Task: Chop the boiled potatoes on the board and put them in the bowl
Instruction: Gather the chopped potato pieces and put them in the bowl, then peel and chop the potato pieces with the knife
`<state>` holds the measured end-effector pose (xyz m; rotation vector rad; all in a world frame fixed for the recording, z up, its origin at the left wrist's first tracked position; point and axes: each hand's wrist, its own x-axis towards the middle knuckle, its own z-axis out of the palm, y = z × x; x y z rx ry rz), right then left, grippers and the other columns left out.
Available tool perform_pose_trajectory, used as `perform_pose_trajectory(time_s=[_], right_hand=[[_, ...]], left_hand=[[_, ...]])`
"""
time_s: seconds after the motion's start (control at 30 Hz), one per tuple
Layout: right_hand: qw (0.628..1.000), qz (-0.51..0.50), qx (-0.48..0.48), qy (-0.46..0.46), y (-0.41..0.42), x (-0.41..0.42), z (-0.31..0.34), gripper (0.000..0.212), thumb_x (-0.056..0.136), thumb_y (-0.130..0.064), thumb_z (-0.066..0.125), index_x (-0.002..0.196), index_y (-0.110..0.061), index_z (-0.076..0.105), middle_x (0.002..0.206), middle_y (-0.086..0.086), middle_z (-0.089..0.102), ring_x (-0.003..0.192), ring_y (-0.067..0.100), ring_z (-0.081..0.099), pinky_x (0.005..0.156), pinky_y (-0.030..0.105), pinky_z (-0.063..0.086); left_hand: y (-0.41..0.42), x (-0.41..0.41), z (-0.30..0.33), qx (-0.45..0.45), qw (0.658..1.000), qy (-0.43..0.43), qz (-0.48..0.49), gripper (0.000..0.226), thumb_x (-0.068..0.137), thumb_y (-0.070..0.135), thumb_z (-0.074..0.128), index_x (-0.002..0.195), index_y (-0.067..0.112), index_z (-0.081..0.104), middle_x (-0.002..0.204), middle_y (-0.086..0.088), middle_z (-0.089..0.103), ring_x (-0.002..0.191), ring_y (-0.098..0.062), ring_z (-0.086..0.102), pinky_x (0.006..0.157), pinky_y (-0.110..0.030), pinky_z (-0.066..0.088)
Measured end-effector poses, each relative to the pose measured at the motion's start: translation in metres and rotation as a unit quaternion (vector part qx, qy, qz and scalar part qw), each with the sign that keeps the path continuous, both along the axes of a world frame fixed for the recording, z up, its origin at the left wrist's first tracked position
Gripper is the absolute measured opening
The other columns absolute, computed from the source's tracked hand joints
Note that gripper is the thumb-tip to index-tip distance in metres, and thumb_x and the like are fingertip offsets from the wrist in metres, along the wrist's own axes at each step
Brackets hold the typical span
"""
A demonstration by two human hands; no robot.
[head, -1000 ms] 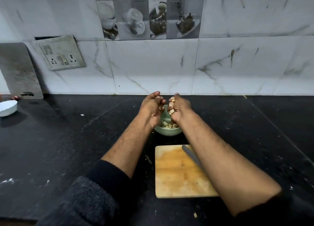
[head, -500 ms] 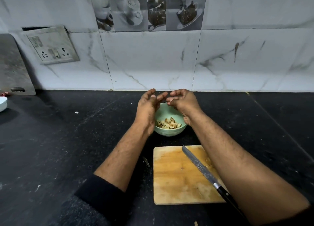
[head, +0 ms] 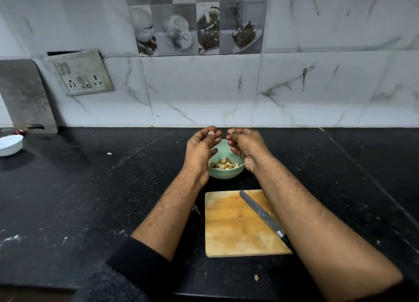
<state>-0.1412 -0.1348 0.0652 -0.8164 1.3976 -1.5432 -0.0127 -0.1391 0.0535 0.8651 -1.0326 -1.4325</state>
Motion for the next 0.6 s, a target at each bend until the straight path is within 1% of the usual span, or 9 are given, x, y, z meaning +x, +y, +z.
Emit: perform_pose_trajectory(time_s=[0.07,0.17,0.23,0.33,0.4,0.47,0.53,0.6], right_hand=[[0.999,-0.008,-0.015,0.032,0.018,-0.004,0.003,0.013,0.093,-0.005,0.063,0.092,-0.016,0.069,0.084,0.0,0.066,0.073,0.009,0.058,0.065,0.024,0.047],[0.995,-0.007,-0.032,0.092,0.052,-0.017,0.004,0.011,0.095,-0.009,0.063,0.092,-0.016,0.07,0.082,-0.001,0.065,0.072,0.008,0.056,0.065,0.024,0.046],[0.991,-0.002,-0.021,0.134,0.076,-0.029,0.0,0.008,0.097,-0.013,0.064,0.096,-0.016,0.072,0.083,0.0,0.067,0.072,0.008,0.058,0.065,0.024,0.047],[0.984,-0.005,-0.005,0.179,0.106,-0.045,-0.016,0.008,0.097,-0.019,0.066,0.099,-0.014,0.072,0.08,0.001,0.066,0.071,0.009,0.059,0.064,0.025,0.05],[0.982,-0.009,0.002,0.187,0.123,-0.051,-0.029,0.008,0.096,-0.02,0.067,0.1,-0.014,0.072,0.078,-0.002,0.065,0.071,0.008,0.059,0.062,0.022,0.049],[0.976,-0.019,0.005,0.216,0.134,-0.055,-0.041,0.008,0.096,-0.022,0.068,0.098,-0.016,0.073,0.079,-0.004,0.066,0.072,0.008,0.061,0.063,0.023,0.05],[0.958,-0.024,0.019,0.285,0.141,-0.061,-0.05,0.004,0.094,-0.022,0.069,0.095,-0.021,0.073,0.084,-0.006,0.07,0.076,0.008,0.064,0.065,0.024,0.053],[0.933,0.002,0.047,0.356,0.147,-0.066,-0.054,0.006,0.091,-0.018,0.07,0.093,-0.023,0.073,0.086,-0.008,0.071,0.075,0.006,0.063,0.066,0.022,0.052]], left_hand=[[0.014,-0.002,0.001,-0.011,1.0,-0.018,0.007,0.02,0.101,0.019,0.058,0.119,0.015,0.067,0.111,0.0,0.076,0.109,-0.018,0.07,0.096,-0.04,0.048],[0.038,-0.005,0.001,-0.042,0.998,-0.047,0.01,0.019,0.102,0.019,0.057,0.117,0.016,0.068,0.11,0.0,0.076,0.108,-0.02,0.07,0.09,-0.038,0.049],[0.057,-0.011,-0.004,-0.05,0.997,-0.057,0.005,0.019,0.102,0.018,0.057,0.117,0.016,0.069,0.109,0.0,0.076,0.108,-0.02,0.069,0.091,-0.038,0.051],[0.082,-0.023,-0.019,-0.031,0.999,-0.043,-0.01,0.018,0.102,0.014,0.056,0.113,0.016,0.07,0.109,-0.003,0.076,0.102,-0.018,0.069,0.095,-0.04,0.053],[0.097,-0.033,-0.031,-0.017,0.999,-0.039,-0.028,0.018,0.101,0.013,0.056,0.113,0.015,0.07,0.109,-0.004,0.076,0.098,-0.016,0.068,0.086,-0.034,0.053],[0.108,-0.04,-0.04,-0.011,0.998,-0.04,-0.041,0.019,0.101,0.012,0.056,0.116,0.013,0.069,0.111,-0.007,0.075,0.094,-0.013,0.067,0.073,-0.023,0.051],[0.116,-0.043,-0.045,-0.009,0.998,-0.039,-0.043,0.019,0.101,0.009,0.057,0.116,0.01,0.069,0.112,-0.009,0.075,0.094,-0.012,0.067,0.065,-0.016,0.05],[0.12,-0.042,-0.048,-0.012,0.998,-0.038,-0.038,0.018,0.1,0.006,0.057,0.114,0.008,0.069,0.112,-0.012,0.074,0.096,-0.014,0.068,0.065,-0.015,0.05]])
